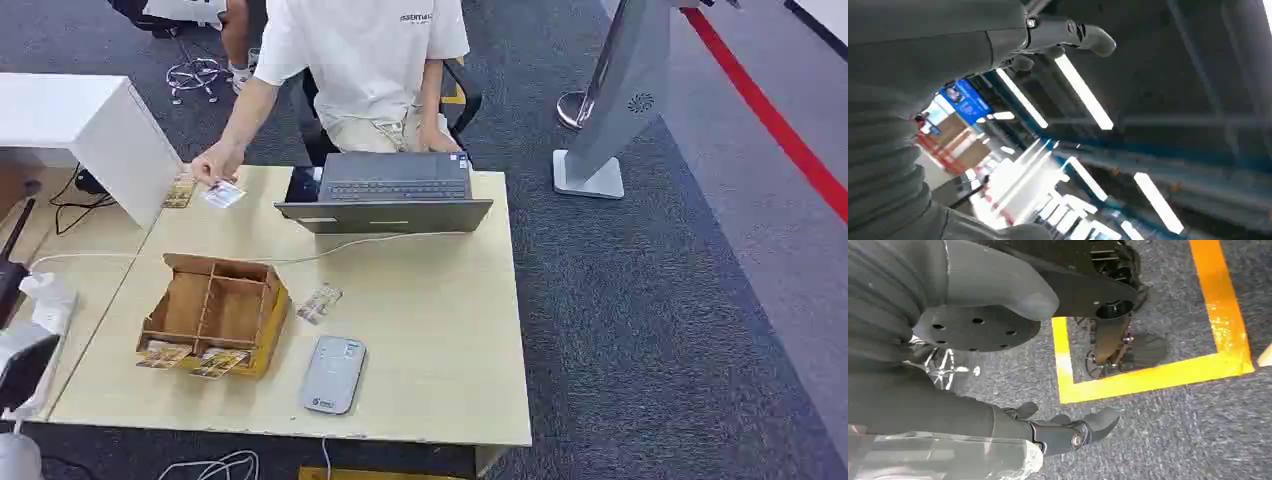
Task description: Pass the card to the sensor for recognition and then transmit it.
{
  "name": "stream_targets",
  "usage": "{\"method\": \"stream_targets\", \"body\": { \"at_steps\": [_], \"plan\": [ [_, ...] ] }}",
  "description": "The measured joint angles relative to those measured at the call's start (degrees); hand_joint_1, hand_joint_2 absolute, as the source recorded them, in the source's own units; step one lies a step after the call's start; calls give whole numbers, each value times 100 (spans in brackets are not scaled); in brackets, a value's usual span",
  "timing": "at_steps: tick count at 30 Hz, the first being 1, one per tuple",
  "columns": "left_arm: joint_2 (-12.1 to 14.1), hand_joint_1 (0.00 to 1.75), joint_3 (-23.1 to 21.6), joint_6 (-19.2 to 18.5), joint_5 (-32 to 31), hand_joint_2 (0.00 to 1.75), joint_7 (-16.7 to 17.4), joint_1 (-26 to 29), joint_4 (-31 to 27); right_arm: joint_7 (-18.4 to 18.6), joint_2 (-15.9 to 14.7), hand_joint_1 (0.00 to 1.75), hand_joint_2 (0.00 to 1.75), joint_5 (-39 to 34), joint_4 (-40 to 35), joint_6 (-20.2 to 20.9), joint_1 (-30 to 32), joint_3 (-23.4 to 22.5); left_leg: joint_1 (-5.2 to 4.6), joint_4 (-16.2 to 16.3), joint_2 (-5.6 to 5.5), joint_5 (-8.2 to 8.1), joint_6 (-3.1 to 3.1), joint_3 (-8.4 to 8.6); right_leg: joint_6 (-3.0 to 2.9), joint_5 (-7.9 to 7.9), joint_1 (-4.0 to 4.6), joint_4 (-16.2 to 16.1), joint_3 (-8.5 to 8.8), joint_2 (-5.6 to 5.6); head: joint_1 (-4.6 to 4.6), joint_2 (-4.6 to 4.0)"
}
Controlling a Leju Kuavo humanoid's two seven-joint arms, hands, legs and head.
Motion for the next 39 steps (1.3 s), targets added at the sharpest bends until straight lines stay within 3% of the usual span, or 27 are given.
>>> {"method": "stream_targets", "body": {
  "at_steps": [1,3,6,9,14,26,27,39],
  "plan": [
    [248,0,-109,-239,-204,175,303,-195,278,22,0,0,175,11,0,0,-10,0,1,0,0,2,-3,0,-5,3,2,2,-3,1,7,0],
    [590,0,-296,-372,-400,175,648,-539,803,53,0,0,175,53,-4,20,-35,0,4,0,13,5,-9,-5,-19,12,2,8,-18,19,-2,0],
    [1009,0,-526,-489,-482,175,835,-911,1423,61,0,0,175,79,-7,57,-35,0,6,0,33,5,-9,-5,-25,16,4,10,-23,42,-2,0],
    [1214,0,-703,-494,-445,175,905,-1069,1819,72,0,0,175,100,-5,74,-37,0,6,0,35,5,-9,-8,-25,16,4,10,-25,47,-2,0],
    [1326,0,-873,-478,-386,175,960,-1092,2135,90,0,0,175,109,-4,68,-39,0,5,0,35,4,-8,-17,-25,15,4,7,-35,48,-2,0],
    [1317,0,-1170,-481,-386,175,973,-1143,2382,105,0,0,175,136,-4,68,-36,-2,5,0,35,4,-9,-20,-25,15,6,7,-42,49,-2,0],
    [1310,175,-1190,-483,-386,175,973,-1154,2387,105,0,0,175,136,-4,70,-35,-2,5,0,36,4,-9,-20,-25,15,6,7,-43,49,-2,0],
    [1253,175,-1507,-504,-174,175,949,-1389,2529,109,0,0,175,155,-4,70,-33,-4,6,0,44,4,-9,-23,-26,16,9,8,-46,53,-2,0]
  ]
}}
